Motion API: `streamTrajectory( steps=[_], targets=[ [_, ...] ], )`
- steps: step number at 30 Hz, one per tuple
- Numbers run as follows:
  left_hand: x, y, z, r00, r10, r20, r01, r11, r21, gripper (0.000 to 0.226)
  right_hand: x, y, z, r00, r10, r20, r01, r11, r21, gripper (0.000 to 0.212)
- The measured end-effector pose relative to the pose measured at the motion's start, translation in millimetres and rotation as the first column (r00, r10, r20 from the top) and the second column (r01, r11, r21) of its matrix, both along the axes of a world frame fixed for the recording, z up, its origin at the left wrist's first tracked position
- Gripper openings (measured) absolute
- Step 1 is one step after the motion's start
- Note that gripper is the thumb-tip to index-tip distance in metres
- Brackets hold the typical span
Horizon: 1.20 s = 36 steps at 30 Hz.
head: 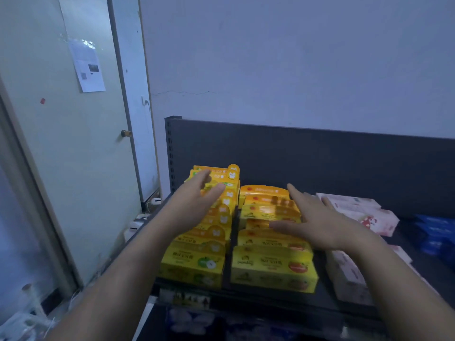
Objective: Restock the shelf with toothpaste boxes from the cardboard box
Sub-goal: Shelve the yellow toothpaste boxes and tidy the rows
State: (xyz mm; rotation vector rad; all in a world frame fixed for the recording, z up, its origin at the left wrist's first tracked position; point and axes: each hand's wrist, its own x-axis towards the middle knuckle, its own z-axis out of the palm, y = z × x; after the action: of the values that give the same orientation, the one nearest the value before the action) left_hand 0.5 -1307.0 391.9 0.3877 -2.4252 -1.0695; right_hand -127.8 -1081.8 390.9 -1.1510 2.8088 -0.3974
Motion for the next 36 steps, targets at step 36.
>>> streamTrajectory(
  steps=[36],
  targets=[
    [-44,68,-28,0.922,0.064,0.383,0.154,0.846,-0.511,0.043,-14,48,-56,0.994,0.111,0.016,-0.111,0.994,0.008,0.038]
  ],
)
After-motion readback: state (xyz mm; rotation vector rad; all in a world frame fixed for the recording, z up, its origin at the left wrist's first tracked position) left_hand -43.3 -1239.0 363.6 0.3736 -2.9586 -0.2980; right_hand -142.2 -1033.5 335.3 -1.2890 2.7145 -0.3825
